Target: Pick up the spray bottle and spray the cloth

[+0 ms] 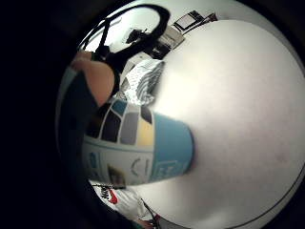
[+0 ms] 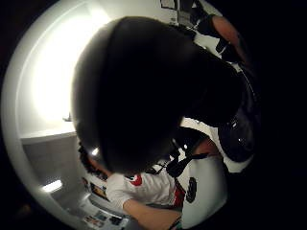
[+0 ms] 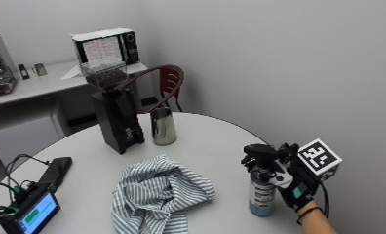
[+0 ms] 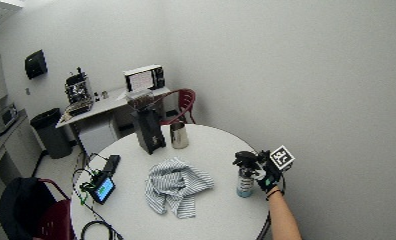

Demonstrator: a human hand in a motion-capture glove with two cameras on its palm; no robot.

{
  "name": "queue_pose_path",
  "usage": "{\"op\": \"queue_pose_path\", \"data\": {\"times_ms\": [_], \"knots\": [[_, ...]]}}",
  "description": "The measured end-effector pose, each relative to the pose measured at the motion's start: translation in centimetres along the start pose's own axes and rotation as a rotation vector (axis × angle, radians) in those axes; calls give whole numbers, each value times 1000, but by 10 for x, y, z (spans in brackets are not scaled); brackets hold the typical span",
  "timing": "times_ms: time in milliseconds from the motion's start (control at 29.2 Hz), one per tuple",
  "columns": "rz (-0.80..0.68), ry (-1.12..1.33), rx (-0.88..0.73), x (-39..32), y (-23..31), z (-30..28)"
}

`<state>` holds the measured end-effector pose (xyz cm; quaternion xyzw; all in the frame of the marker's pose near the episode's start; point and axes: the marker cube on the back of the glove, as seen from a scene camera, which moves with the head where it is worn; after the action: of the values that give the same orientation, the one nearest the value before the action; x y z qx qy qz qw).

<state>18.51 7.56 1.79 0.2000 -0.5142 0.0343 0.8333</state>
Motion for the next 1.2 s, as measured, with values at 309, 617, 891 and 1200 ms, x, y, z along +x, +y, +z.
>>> {"op": "queue_pose_path", "data": {"times_ms": [309,617,891,1200], "knots": [[-67,3,118,-18,2,-17],[-101,11,268,-10,24,-24],[-52,55,259,-19,23,-15],[83,347,73,-123,-51,-5]]}}
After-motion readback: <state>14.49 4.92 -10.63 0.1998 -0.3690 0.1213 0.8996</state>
